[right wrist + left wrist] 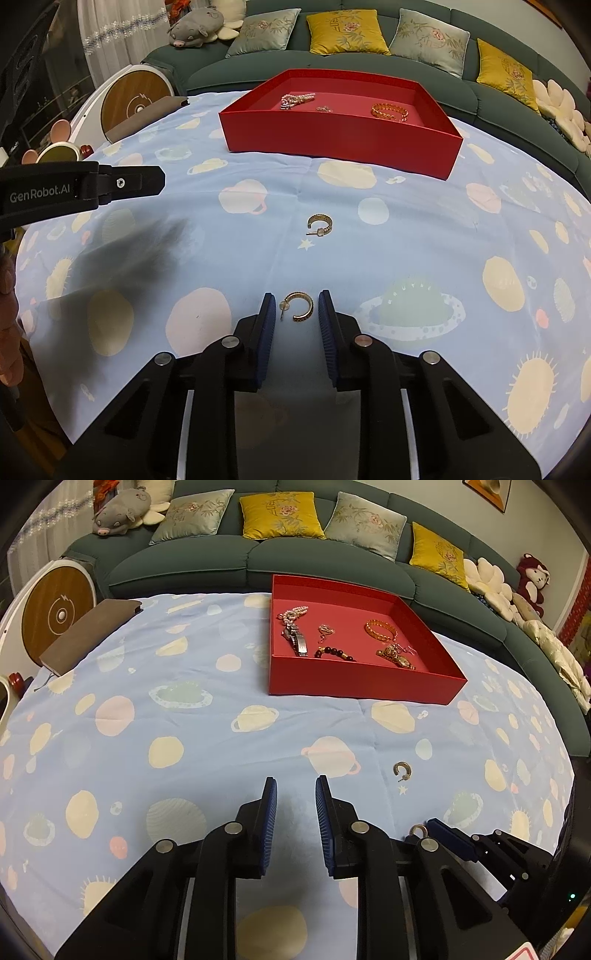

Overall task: Organize jewelry
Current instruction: 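Grasp a gold hoop earring with the right tool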

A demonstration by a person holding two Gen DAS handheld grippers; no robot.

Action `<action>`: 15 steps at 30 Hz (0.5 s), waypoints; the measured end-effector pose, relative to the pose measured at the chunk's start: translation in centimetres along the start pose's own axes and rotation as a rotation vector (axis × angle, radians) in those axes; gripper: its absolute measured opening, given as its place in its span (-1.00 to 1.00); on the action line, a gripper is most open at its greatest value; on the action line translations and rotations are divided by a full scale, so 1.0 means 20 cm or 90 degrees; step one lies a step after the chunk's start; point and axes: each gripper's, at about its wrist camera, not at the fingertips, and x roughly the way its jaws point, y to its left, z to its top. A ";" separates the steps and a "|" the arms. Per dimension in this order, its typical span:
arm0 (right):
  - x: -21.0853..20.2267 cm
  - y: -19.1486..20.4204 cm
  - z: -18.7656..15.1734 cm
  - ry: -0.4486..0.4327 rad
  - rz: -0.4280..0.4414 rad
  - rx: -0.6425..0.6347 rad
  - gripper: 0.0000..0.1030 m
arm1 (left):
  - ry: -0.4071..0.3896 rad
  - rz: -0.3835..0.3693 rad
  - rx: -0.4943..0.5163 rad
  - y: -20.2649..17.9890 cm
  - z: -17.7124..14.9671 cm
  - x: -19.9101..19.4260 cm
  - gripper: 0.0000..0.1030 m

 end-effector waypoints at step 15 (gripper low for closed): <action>-0.01 0.00 0.00 -0.001 0.000 0.001 -0.65 | 0.015 -0.012 0.002 -0.03 0.00 0.02 -0.61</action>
